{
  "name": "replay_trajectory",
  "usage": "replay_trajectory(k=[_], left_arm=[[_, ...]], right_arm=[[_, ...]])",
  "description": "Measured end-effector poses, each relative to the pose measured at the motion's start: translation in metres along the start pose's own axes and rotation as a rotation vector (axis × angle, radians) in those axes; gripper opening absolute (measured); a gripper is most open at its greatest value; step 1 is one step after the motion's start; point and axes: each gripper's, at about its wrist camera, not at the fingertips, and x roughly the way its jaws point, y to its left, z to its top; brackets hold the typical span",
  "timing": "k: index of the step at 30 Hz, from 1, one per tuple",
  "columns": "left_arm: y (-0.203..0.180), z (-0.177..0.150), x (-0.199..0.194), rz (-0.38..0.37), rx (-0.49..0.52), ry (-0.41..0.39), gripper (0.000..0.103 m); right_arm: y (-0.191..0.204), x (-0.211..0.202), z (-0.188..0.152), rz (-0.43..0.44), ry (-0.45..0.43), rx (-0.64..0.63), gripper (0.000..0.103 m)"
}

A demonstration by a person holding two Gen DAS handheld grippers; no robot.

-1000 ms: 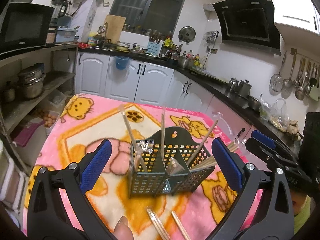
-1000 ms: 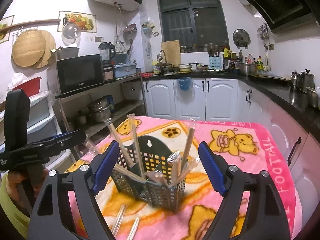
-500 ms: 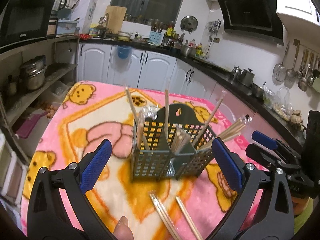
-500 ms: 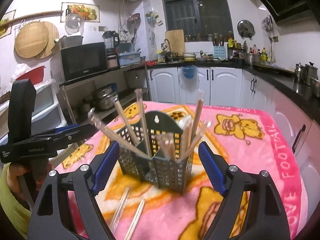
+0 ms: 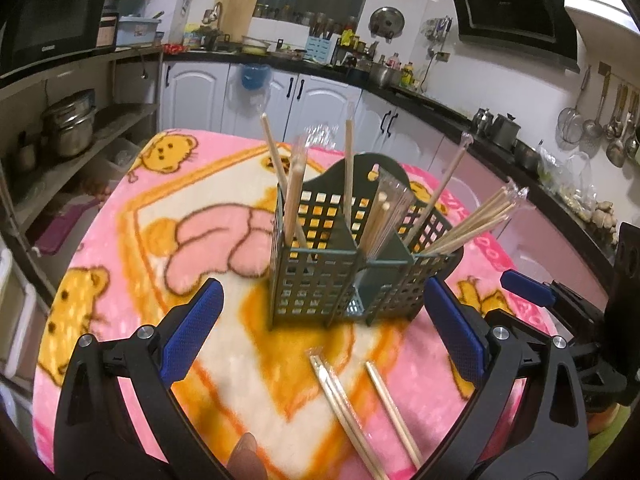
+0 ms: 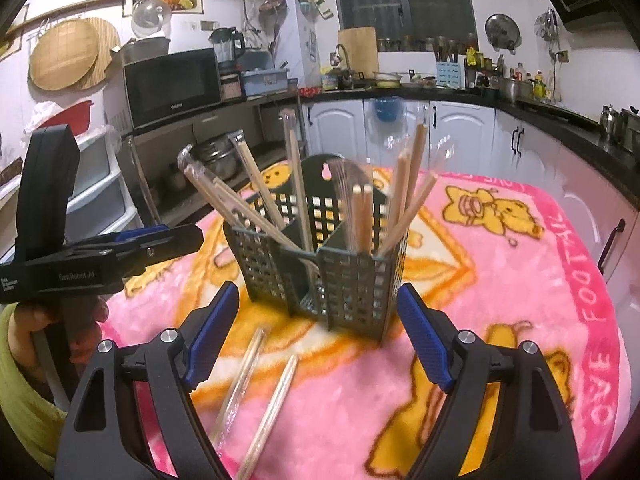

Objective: Organize utensils
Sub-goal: 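Lower the left gripper onto a remaining wrapped chopstick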

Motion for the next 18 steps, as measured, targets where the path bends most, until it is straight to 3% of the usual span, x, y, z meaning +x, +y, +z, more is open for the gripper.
replay_trajectory(k=[18], left_arm=[[0.018,-0.023,0.032,0.033,-0.048,0.12,0.092]], right_arm=[[-0.005,0.026,-0.029,0.019,0.125,0.013,0.078]])
